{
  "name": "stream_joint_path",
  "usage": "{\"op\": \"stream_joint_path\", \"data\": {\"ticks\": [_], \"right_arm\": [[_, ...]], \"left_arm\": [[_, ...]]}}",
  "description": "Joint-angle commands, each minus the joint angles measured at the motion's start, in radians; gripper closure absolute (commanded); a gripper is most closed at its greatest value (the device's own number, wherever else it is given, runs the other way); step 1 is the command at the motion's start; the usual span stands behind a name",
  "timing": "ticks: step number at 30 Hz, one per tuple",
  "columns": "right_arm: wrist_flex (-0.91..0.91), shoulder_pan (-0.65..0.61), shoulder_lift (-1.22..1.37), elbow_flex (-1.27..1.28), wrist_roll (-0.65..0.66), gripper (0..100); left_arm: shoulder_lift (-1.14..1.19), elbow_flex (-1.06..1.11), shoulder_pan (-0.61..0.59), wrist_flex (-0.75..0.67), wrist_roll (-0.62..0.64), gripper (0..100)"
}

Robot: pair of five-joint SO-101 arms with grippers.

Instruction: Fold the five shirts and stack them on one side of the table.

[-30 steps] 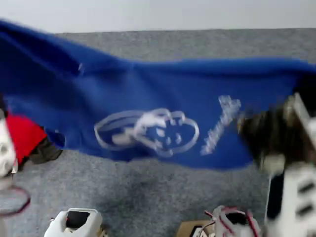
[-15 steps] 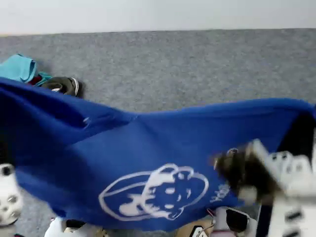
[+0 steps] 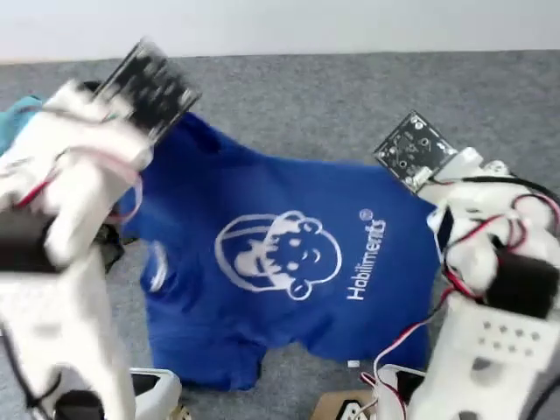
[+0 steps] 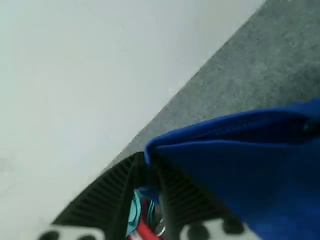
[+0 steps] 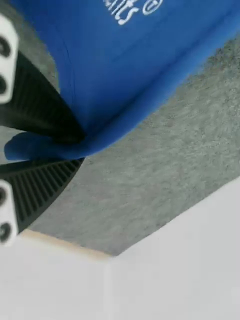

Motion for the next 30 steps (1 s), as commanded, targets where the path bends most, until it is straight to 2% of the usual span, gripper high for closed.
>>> {"op": "stream_joint_path", "data": {"ticks": [1, 6, 13, 16, 20, 26, 28, 30], "right_arm": [[-0.263, -0.008, -0.018, 0.144, 0.011, 98.8], [-0.568, -0.008, 0.039, 0.293, 0.011, 98.8], [-0.941, -0.007, 0.331, 0.229, 0.011, 98.8], [-1.027, -0.008, 0.487, 0.12, 0.011, 98.8], [-1.053, -0.007, 0.705, -0.08, 0.012, 98.8], [-1.044, -0.008, 0.98, -0.356, 0.012, 98.8], [-1.043, -0.01, 1.032, -0.402, 0.012, 98.8], [-1.03, -0.01, 1.05, -0.408, 0.012, 98.8]], "left_arm": [[0.043, 0.151, -0.008, -0.285, -0.009, 99], [0.17, 0.265, -0.008, -0.591, -0.009, 99], [0.427, 0.269, -0.008, -0.944, -0.009, 99], [0.528, 0.269, -0.008, -1.086, -0.009, 99], [0.658, 0.254, -0.009, -1.261, -0.014, 99], [0.887, 0.022, -0.038, -1.31, -0.014, 99], [0.951, -0.062, -0.044, -1.274, -0.012, 99], [0.984, -0.134, -0.046, -1.18, -0.012, 99]]}}
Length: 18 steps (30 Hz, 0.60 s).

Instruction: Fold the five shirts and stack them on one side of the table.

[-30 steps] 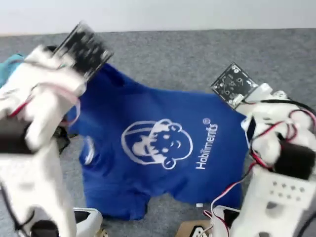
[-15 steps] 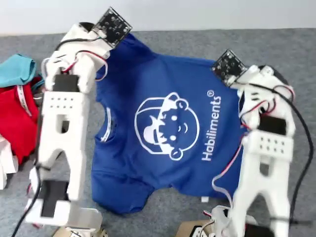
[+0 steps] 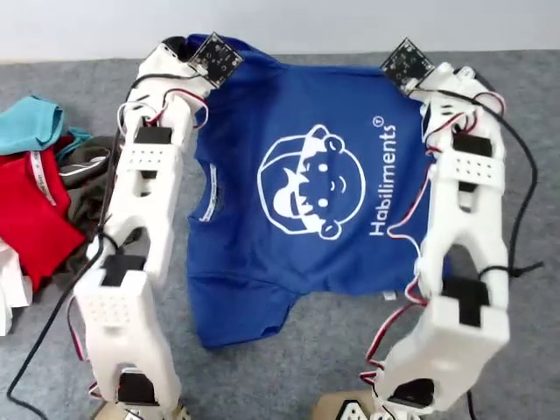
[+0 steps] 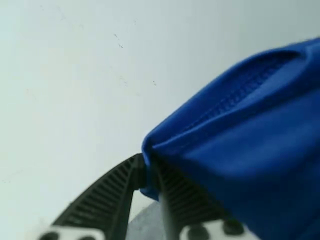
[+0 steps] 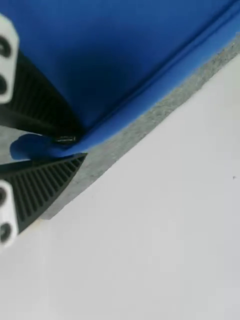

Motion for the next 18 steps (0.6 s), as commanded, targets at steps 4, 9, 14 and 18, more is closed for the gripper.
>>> {"op": "stream_joint_path", "data": {"ticks": [4, 9, 14, 18], "right_arm": [[0.122, -0.015, 0.001, -0.091, 0.011, 98.8], [0.277, -0.024, -0.004, -0.091, 0.048, 98.8], [0.456, -0.024, -0.07, -0.091, 0.052, 98.8], [0.613, -0.019, -0.119, -0.091, 0.052, 98.8]], "left_arm": [[0.015, -0.217, -0.029, 0.305, -0.009, 99], [0.015, -0.302, -0.018, 0.574, -0.009, 99], [0.015, -0.441, -0.005, 0.944, -0.011, 99], [0.015, -0.532, 0.034, 1.257, -0.011, 99]]}}
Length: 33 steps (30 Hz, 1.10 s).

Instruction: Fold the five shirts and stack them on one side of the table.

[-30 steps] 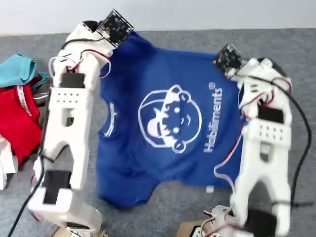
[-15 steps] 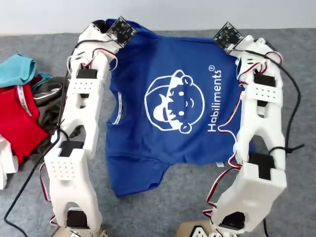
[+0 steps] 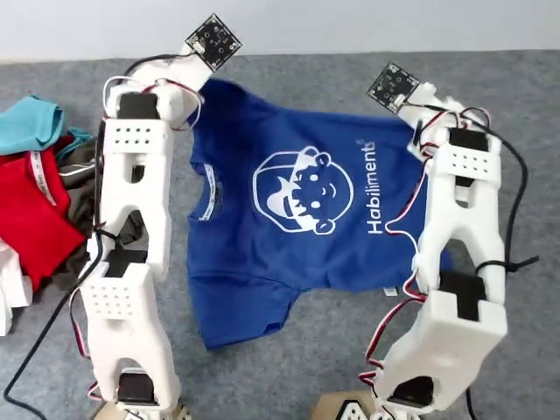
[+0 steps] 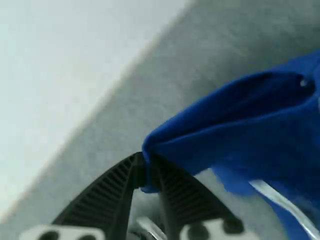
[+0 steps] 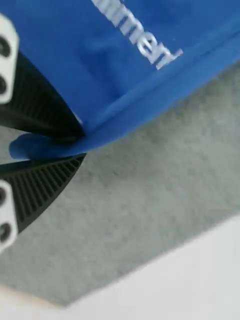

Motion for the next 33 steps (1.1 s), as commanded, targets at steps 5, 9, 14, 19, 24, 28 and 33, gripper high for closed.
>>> {"op": "stream_joint_path", "data": {"ticks": [5, 9, 14, 19, 24, 28, 33], "right_arm": [[0.291, 0.001, -0.154, -0.055, 0.011, 98.8], [0.392, 0.001, -0.16, -0.055, 0.011, 98.8], [0.472, 0.001, -0.162, -0.052, 0.006, 98.8], [0.59, 0.008, -0.171, -0.055, 0.006, 98.8], [0.671, 0.054, -0.208, -0.055, 0.011, 98.8], [0.73, 0.087, -0.26, -0.052, 0.077, 98.8], [0.76, 0.15, -0.305, -0.051, 0.147, 98.8]], "left_arm": [[-0.012, -0.159, 0.097, 0.545, -0.003, 99], [-0.038, -0.119, 0.114, 0.548, -0.002, 99], [-0.127, -0.016, 0.138, 0.548, 0.0, 99], [-0.316, 0.232, 0.173, 0.548, -0.002, 99], [-0.546, 0.535, 0.19, 0.548, -0.023, 99], [-0.71, 0.736, 0.187, 0.548, -0.04, 99], [-0.896, 0.958, 0.209, 0.548, -0.044, 99]]}}
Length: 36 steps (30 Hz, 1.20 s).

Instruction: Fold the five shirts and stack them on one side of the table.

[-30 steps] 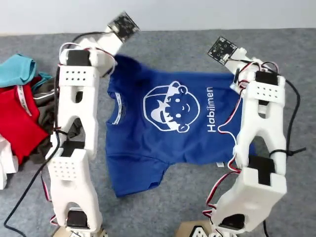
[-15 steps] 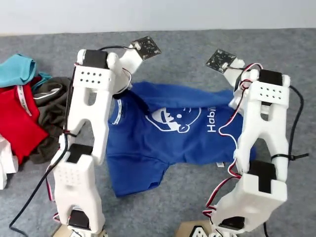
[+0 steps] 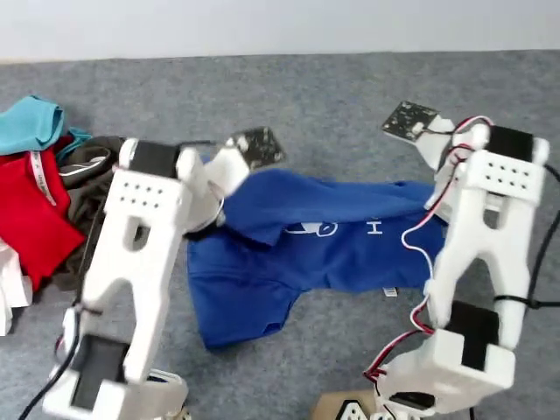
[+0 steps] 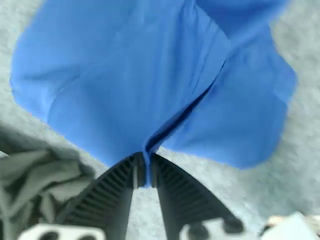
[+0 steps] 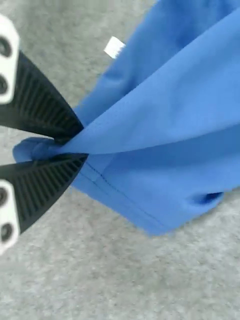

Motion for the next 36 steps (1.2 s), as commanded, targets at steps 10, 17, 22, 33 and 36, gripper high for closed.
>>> {"op": "stream_joint_path", "data": {"ticks": [10, 17, 22, 33, 36], "right_arm": [[0.091, 0.11, -0.074, -0.049, 0.133, 98.8], [0.082, 0.107, -0.074, 0.077, 0.143, 98.8], [0.012, 0.108, -0.082, 0.169, 0.146, 98.7], [0.025, 0.107, -0.087, 0.121, 0.063, 82.0], [0.05, 0.105, -0.085, 0.061, -0.006, 77.3]], "left_arm": [[-0.391, 0.401, 0.115, 0.031, -0.006, 99], [-0.474, 0.518, 0.114, 0.031, -0.006, 99], [-0.485, 0.587, 0.114, 0.026, -0.009, 99], [-0.489, 0.567, 0.11, 0.02, 0.044, 90], [-0.489, 0.542, 0.11, 0.025, 0.049, 90]]}}
